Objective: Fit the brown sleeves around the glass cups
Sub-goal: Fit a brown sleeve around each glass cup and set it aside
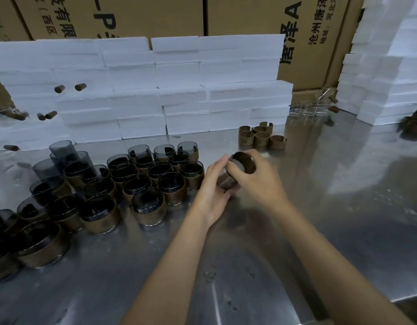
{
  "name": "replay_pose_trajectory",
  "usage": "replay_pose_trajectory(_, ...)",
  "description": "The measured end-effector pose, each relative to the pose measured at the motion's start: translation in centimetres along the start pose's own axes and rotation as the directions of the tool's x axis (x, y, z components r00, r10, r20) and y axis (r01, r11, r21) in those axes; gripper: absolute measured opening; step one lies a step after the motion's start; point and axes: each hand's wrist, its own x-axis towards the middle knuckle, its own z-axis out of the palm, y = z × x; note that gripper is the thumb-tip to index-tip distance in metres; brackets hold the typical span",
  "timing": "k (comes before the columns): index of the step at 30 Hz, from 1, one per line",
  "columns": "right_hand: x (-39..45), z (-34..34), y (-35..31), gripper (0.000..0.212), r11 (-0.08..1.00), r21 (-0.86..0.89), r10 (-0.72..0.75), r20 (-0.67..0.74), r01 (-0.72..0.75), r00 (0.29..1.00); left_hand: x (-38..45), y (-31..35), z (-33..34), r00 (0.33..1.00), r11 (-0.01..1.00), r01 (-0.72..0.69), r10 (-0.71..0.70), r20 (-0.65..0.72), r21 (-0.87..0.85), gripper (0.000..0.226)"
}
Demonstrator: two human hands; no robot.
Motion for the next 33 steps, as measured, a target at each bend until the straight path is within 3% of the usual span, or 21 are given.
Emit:
replay_pose_trajectory(4,-2.1,0.6,-1.2,0.047,0.994,-0.097,-0.056,0.003,0.056,0.998,-2.1,0.7,-1.3,0.999,0.998,0.037,-0.038,0.036,0.045,0.063)
replay_pose_trajectory(10,-3.5,1.0,-2.5,0.038,0.995,-0.046,-0.083,0.128,0.089,0.988,-3.1,1.8,-3.2,0.994,0.996,0.033,-0.041,0.099,0.078,0.041)
replay_pose_trajectory(13,-2.7,-0.1,-2.9,0.046,0.992,0.109,0.027,0.298,-0.062,0.954,-2.9,1.9,-3.5,0.996,0.998,0.021,-0.027,0.088,0.059,0.05)
replay_pose_trajectory(17,-0.9,-0.2,-3.4,0.053,0.916,0.265,0.223,0.289,-0.302,0.931,-2.5,1.5,-3.5,1.0,0.997,0.009,-0.011,0.026,0.082,0.057)
replay_pose_trajectory(20,-0.8,1.9,-2.9,0.057,0.878,0.269,0.274,0.398,-0.397,0.876,-2.5,1.4,-3.5,1.0,0.995,-0.003,0.0,0.028,0.103,0.068)
replay_pose_trajectory(26,-1.1,3.0,-1.8,0.068,0.865,0.351,0.256,0.305,-0.358,0.917,-2.4,1.3,-3.5,1.0,0.996,-0.018,0.017,0.017,0.084,0.059)
replay_pose_trajectory(30,-1.0,3.9,-1.0,0.063,0.831,0.458,0.318,0.075,-0.316,0.945,-2.8,1.2,-3.2,1.0,0.994,0.011,-0.013,0.017,0.109,0.052)
replay_pose_trajectory(33,-1.0,4.1,-0.7,0.061,0.808,0.509,0.319,0.045,-0.296,0.947,-2.9,1.4,-3.0,0.999,0.992,0.031,-0.032,0.008,0.12,0.047)
